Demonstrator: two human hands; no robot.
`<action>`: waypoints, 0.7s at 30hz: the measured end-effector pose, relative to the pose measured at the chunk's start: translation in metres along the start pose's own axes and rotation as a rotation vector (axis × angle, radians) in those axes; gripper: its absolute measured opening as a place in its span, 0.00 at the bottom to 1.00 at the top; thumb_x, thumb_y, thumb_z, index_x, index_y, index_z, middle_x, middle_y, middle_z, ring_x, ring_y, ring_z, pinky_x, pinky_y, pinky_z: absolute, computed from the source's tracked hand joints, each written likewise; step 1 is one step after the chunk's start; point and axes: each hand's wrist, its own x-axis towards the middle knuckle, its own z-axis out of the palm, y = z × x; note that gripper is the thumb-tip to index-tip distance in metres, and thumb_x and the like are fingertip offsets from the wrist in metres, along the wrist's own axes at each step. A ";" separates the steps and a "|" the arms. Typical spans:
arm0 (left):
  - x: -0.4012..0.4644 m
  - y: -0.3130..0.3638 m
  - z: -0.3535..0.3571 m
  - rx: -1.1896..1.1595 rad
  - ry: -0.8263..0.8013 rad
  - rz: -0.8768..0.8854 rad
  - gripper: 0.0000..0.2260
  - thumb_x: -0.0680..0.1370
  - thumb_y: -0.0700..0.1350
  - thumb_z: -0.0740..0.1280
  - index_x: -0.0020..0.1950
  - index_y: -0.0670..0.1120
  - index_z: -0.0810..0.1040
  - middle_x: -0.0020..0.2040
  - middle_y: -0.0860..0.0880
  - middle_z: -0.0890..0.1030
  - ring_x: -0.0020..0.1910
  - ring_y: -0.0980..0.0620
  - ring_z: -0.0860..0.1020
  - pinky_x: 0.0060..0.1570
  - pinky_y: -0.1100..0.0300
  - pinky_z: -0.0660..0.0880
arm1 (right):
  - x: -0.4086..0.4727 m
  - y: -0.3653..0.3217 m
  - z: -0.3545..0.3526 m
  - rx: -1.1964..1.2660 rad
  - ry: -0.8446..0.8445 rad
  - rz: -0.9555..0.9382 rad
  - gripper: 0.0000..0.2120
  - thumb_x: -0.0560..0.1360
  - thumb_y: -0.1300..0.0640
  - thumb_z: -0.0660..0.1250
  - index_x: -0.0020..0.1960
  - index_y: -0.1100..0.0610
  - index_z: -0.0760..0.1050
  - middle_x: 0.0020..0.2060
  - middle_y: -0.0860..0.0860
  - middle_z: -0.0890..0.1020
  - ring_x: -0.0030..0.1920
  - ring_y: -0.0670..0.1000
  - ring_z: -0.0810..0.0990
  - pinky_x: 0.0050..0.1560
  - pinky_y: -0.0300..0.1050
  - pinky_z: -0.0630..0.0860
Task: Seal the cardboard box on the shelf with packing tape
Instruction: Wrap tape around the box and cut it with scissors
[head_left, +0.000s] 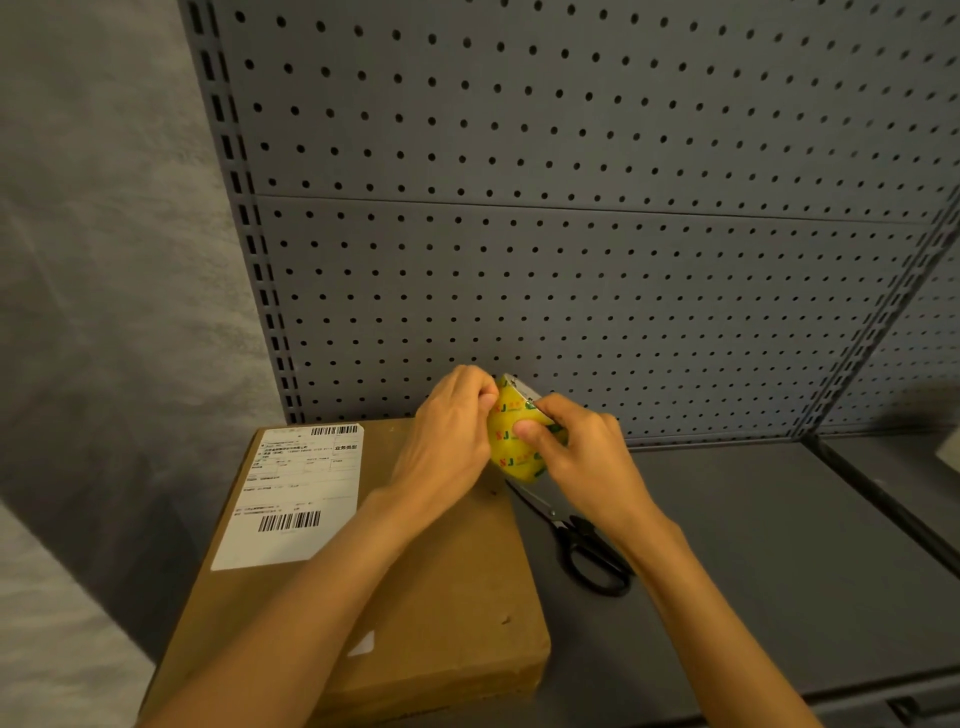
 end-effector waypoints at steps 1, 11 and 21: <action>-0.001 0.000 0.000 -0.019 -0.004 -0.006 0.06 0.82 0.40 0.57 0.45 0.47 0.67 0.43 0.51 0.71 0.41 0.55 0.69 0.35 0.69 0.63 | 0.001 0.000 0.000 -0.005 0.006 0.004 0.05 0.78 0.53 0.65 0.44 0.53 0.72 0.30 0.42 0.73 0.28 0.42 0.72 0.28 0.32 0.67; 0.004 -0.003 0.000 -0.199 0.001 -0.059 0.05 0.80 0.38 0.59 0.45 0.45 0.70 0.42 0.56 0.70 0.40 0.59 0.70 0.39 0.66 0.66 | 0.011 -0.004 -0.003 -0.010 0.016 0.003 0.06 0.78 0.52 0.64 0.48 0.54 0.74 0.34 0.49 0.77 0.31 0.45 0.73 0.29 0.33 0.66; 0.006 -0.004 0.001 -0.223 -0.004 -0.029 0.02 0.79 0.41 0.63 0.47 0.44 0.73 0.44 0.54 0.72 0.41 0.59 0.71 0.39 0.66 0.68 | 0.011 -0.001 -0.012 0.058 -0.037 0.008 0.05 0.78 0.54 0.64 0.44 0.51 0.72 0.32 0.44 0.75 0.31 0.42 0.74 0.30 0.32 0.68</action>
